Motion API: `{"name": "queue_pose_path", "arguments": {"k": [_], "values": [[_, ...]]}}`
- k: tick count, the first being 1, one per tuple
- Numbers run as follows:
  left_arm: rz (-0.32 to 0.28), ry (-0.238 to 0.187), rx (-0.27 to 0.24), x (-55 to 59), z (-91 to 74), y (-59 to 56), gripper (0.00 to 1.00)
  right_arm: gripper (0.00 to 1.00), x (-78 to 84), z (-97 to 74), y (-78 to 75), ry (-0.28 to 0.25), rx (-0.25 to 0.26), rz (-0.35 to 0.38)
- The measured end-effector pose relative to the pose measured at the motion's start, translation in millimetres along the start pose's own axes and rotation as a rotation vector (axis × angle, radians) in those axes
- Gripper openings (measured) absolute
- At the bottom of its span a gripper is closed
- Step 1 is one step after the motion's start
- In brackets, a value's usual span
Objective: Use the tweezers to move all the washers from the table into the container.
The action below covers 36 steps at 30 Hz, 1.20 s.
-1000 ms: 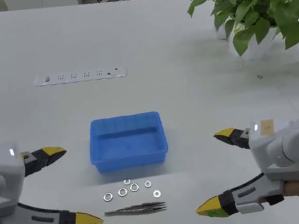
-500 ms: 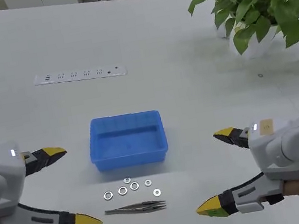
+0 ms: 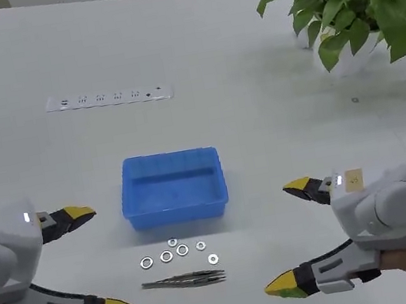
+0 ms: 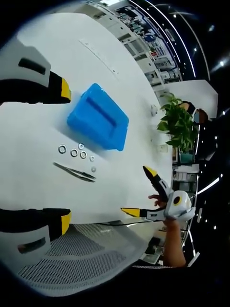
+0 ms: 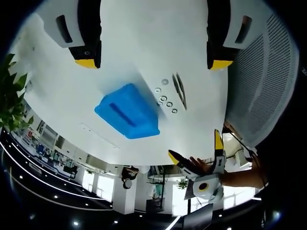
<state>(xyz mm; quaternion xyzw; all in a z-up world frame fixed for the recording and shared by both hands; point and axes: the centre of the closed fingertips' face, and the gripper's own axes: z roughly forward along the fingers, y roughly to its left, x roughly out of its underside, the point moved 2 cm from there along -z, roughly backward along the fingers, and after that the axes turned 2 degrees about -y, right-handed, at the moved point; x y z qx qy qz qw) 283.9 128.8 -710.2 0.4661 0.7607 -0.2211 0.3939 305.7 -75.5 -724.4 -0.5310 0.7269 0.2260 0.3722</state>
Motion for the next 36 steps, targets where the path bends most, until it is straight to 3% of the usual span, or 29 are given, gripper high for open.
{"name": "queue_pose_path", "arguments": {"k": [10, 19, 36], "values": [[0.013, 0.022, 0.019, 10.3, 5.0, -6.8, 0.9, 0.86, 3.8, 8.3, 5.5, 0.028, -0.02, -0.045], [0.043, 0.044, 0.047, 20.3, 12.9, -11.4, 0.79, 0.77, 5.4, 17.2, 11.8, 0.036, -0.036, -0.08], [0.122, 0.13, 0.109, 40.6, 32.0, -19.0, 0.56, 0.56, 10.3, 42.7, 30.7, 0.054, -0.101, -0.154]]}}
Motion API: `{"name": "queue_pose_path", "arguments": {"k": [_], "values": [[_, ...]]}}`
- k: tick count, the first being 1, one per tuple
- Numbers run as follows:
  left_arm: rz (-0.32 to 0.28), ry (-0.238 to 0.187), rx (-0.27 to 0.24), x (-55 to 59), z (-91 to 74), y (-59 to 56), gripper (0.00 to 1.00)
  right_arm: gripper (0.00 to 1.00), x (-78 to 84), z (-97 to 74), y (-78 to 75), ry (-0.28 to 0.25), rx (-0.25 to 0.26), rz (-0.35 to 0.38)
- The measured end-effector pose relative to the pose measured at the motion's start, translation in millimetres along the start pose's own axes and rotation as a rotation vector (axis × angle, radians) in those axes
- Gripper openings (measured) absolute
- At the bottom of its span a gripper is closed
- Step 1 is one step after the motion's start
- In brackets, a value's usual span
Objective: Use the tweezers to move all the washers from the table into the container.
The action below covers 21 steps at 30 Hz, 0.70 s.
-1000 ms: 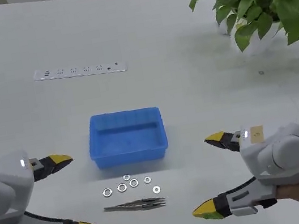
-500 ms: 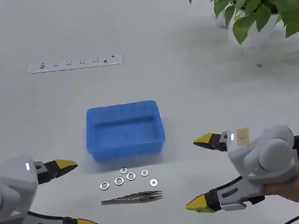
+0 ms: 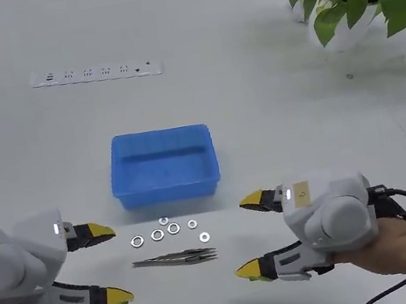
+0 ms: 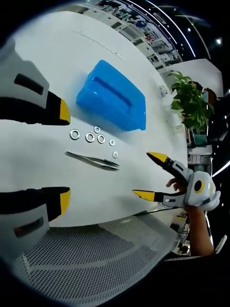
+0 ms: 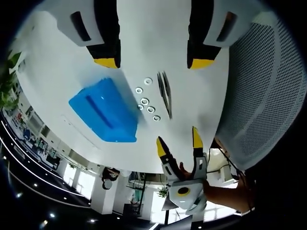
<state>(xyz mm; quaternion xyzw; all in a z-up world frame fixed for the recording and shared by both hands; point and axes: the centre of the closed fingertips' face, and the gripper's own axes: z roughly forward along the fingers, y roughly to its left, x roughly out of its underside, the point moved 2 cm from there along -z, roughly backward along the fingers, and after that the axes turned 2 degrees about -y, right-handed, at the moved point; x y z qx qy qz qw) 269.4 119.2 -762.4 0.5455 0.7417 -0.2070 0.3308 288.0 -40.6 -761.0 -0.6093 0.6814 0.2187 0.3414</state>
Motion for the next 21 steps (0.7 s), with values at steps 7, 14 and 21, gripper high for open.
{"name": "queue_pose_path", "arguments": {"k": [7, 14, 21], "values": [[0.037, 0.034, 0.033, 3.8, 9.2, -1.1, 0.49, 0.48, -2.3, 12.5, 6.0, -0.002, -0.032, -0.029], [0.057, 0.056, 0.06, 7.1, 16.3, -1.0, 0.41, 0.4, -4.5, 25.1, 9.7, 0.0, -0.07, -0.053], [0.081, 0.1, 0.084, 15.9, 24.5, 1.3, 0.33, 0.35, -8.4, 38.6, 11.9, 0.005, -0.104, -0.075]]}}
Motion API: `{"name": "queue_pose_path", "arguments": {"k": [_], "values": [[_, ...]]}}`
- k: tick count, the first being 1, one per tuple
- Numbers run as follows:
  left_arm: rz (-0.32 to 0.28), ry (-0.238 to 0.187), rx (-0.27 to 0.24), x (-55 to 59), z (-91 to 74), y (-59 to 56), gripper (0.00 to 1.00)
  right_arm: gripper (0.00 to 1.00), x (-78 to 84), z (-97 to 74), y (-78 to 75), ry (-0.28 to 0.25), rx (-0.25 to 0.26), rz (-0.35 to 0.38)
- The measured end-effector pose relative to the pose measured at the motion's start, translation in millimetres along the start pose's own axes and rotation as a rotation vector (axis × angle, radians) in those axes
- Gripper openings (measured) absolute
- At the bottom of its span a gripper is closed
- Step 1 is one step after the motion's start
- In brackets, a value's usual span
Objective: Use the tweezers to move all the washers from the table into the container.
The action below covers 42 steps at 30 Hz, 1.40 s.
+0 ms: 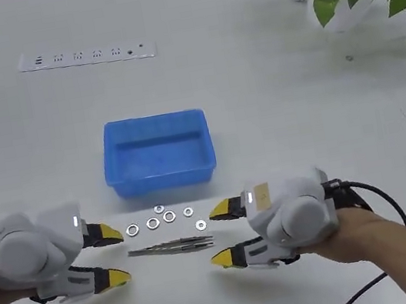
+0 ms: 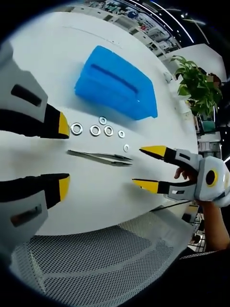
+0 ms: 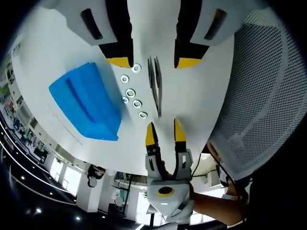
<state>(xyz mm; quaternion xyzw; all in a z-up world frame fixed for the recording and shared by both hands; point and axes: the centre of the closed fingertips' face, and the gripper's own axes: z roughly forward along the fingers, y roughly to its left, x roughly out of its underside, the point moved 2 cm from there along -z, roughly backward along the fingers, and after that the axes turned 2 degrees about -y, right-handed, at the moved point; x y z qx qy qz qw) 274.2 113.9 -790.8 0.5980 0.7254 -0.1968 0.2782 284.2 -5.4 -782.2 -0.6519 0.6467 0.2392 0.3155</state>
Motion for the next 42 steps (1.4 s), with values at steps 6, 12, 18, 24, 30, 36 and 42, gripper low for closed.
{"name": "queue_pose_path", "arguments": {"k": [6, 12, 18, 24, 30, 36, 42], "values": [[0.009, 0.015, 0.016, -0.1, 4.6, -0.5, 0.27, 0.31, -3.8, 11.4, 1.8, 0.008, -0.029, -0.014], [0.016, 0.007, 0.028, -4.7, 7.3, 1.5, 0.23, 0.26, -8.2, 19.8, 2.2, 0.008, -0.046, -0.02], [0.015, 0.012, 0.045, -7.3, 10.0, 3.7, 0.17, 0.22, -9.1, 26.4, 1.5, 0.015, -0.059, -0.009], [0.016, 0.014, 0.054, -9.2, 12.1, 6.6, 0.11, 0.16, -6.9, 30.3, -0.5, 0.033, -0.061, -0.006], [0.028, 0.017, 0.056, -8.6, 13.3, 9.1, 0.06, 0.13, -5.5, 32.9, -1.5, 0.044, -0.061, -0.008], [0.039, 0.02, 0.068, -8.3, 13.2, 7.2, 0.06, 0.12, -6.5, 33.0, -0.8, 0.043, -0.065, -0.008], [0.047, 0.022, 0.074, -9.4, 11.5, 4.8, 0.06, 0.12, -6.4, 32.9, -0.9, 0.042, -0.065, -0.005]]}}
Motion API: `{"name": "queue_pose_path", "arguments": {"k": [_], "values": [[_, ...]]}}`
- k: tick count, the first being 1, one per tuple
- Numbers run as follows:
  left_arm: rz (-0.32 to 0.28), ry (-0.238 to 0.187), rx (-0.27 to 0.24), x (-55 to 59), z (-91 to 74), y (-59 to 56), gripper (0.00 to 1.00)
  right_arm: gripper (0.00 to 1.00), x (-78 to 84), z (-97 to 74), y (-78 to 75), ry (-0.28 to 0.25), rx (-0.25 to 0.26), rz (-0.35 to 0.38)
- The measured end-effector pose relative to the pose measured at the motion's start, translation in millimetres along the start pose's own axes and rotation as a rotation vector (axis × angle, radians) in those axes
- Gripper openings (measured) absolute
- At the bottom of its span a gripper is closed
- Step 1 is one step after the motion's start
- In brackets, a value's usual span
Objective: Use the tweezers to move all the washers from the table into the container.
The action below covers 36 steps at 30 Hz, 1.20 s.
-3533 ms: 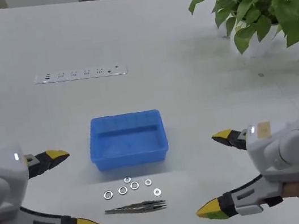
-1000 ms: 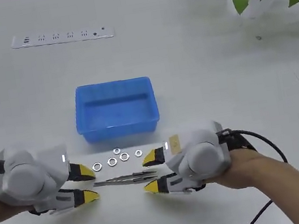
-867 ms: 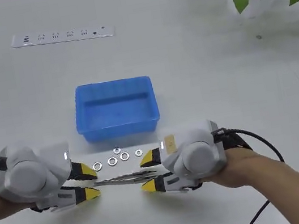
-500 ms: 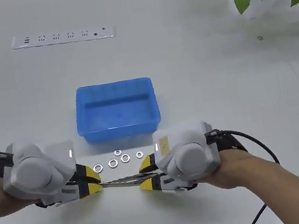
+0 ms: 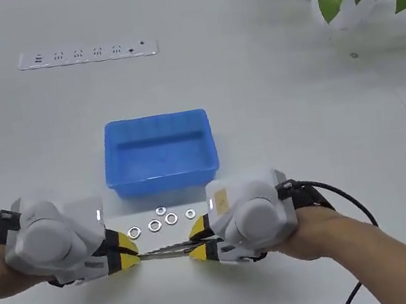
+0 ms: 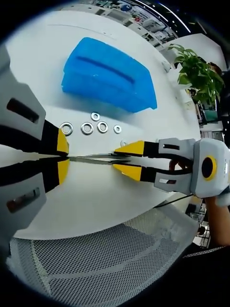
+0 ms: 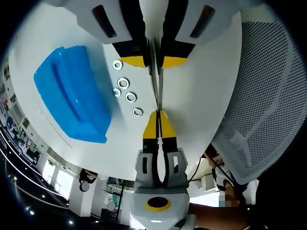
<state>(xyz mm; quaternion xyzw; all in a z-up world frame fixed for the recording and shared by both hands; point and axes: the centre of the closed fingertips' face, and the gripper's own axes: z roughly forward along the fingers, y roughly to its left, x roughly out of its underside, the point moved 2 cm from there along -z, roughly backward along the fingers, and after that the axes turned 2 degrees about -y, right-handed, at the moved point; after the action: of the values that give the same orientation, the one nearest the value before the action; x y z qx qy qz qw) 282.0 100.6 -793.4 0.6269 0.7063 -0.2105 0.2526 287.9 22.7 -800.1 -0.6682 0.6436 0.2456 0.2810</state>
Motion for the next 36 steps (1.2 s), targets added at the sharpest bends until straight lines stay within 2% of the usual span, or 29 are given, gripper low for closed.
{"name": "queue_pose_path", "arguments": {"k": [9, 18, 36], "values": [[-0.007, -0.015, 0.001, -8.2, -8.5, 0.0, 0.05, 0.12, 0.2, -0.2, 0.3, 0.003, 0.0, -0.002], [0.005, -0.041, -0.002, -21.4, -19.0, 0.0, 0.05, 0.12, 0.2, -0.6, 0.3, 0.004, -0.001, -0.001], [0.052, -0.097, 0.007, -62.2, -37.6, 1.1, 0.05, 0.1, -4.1, -10.4, -1.2, -0.008, 0.018, 0.0]]}}
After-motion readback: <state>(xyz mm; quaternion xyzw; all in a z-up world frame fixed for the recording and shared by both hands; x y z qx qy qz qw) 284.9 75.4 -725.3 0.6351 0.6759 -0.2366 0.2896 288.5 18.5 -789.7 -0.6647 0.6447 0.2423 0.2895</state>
